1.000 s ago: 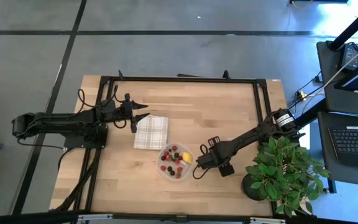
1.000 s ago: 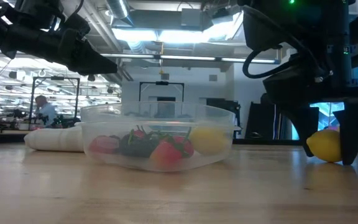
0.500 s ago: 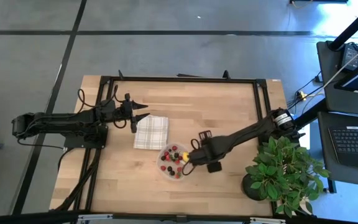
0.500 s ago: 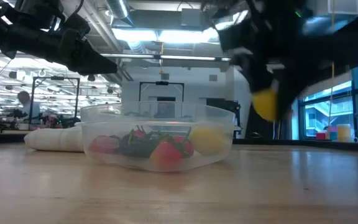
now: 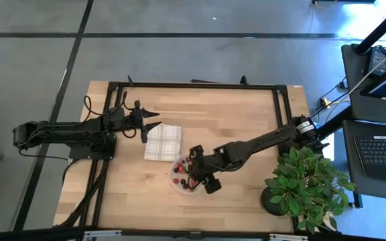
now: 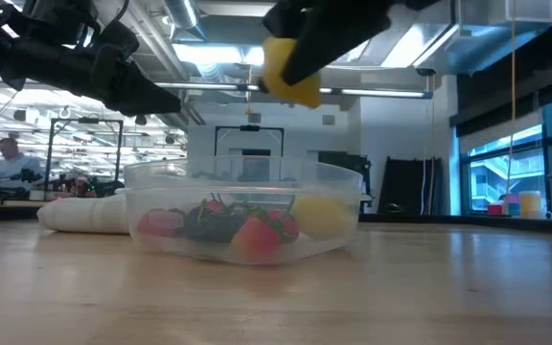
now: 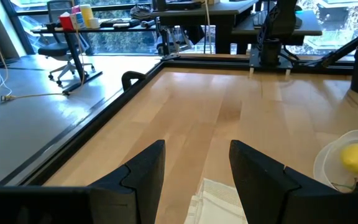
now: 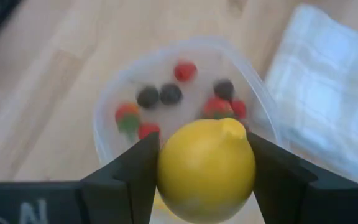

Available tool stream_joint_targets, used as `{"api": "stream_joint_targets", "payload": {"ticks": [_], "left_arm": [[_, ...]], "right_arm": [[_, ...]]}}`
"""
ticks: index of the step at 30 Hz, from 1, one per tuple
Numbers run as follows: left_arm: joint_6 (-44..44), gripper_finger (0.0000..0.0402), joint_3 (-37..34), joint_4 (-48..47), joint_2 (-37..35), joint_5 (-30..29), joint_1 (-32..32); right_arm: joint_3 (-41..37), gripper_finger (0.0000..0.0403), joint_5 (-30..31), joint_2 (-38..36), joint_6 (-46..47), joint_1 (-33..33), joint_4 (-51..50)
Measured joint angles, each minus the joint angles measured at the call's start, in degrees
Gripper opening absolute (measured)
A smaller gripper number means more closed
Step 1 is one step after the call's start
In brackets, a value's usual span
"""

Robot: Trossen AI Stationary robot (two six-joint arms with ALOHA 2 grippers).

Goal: Pick and placing Produce into tupperware
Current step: Put the lemon into the transparent container

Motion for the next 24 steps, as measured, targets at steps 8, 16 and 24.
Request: {"api": "stream_joint_targets", "payload": {"ticks": [8, 16, 24], "left_arm": [[0.0, 0.0173, 0.0, 0.0, 0.0, 0.0, 0.0], [0.0, 0.0173, 0.0, 0.0, 0.0, 0.0, 0.0], [0.0, 0.0173, 0.0, 0.0, 0.0, 0.0, 0.0]], "right_arm": [[-9.4, 0.0219, -5.3, 0.0, -1.0, -1.6, 16.0], [-17.7, 0.0211, -7.4, 0.0, -0.9, -2.6, 28.5], [-22.5, 0.0219, -7.8, 0.0, 0.8, -3.1, 34.0]]}}
